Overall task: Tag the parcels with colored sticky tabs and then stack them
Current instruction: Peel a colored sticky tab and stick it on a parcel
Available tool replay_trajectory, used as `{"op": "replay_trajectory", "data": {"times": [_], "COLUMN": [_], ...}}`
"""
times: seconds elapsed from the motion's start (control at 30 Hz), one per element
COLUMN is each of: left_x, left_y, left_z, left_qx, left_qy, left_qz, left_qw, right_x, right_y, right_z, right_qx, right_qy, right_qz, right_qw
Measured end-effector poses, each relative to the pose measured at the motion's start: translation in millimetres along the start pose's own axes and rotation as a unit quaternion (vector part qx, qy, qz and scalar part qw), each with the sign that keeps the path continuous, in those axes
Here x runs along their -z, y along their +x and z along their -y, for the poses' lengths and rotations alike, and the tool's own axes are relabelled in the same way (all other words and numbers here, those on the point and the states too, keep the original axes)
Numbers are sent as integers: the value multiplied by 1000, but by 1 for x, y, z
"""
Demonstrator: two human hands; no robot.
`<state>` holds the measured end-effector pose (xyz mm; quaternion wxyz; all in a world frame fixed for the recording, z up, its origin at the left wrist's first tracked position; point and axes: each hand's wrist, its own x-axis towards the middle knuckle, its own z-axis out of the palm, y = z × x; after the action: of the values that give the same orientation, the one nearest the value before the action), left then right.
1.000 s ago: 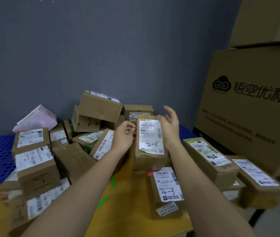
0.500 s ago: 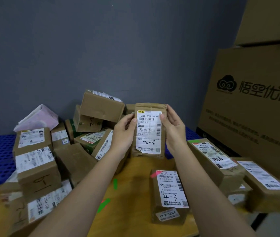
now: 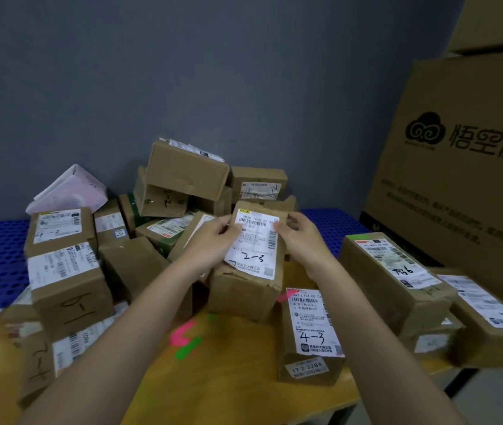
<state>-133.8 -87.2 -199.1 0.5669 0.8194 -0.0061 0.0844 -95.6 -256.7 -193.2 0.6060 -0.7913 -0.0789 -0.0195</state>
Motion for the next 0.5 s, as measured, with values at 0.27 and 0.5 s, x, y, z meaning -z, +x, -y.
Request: {"op": "replay_trajectory", "data": {"times": [0.27,0.5], "left_x": [-20,-31], "left_y": [-10,-8], "left_z": [41,44], "left_qx": [91,113], "left_qy": [49,54], "left_qz": [26,19], "left_qw": [994,992], "right_x": [10,37], "right_y": [-37,-81], "right_z": [-26,-51], "right_qx": [3,-52], "right_qy": [-156,-505], "right_qz": [112,277], "right_qw": [981,816]}}
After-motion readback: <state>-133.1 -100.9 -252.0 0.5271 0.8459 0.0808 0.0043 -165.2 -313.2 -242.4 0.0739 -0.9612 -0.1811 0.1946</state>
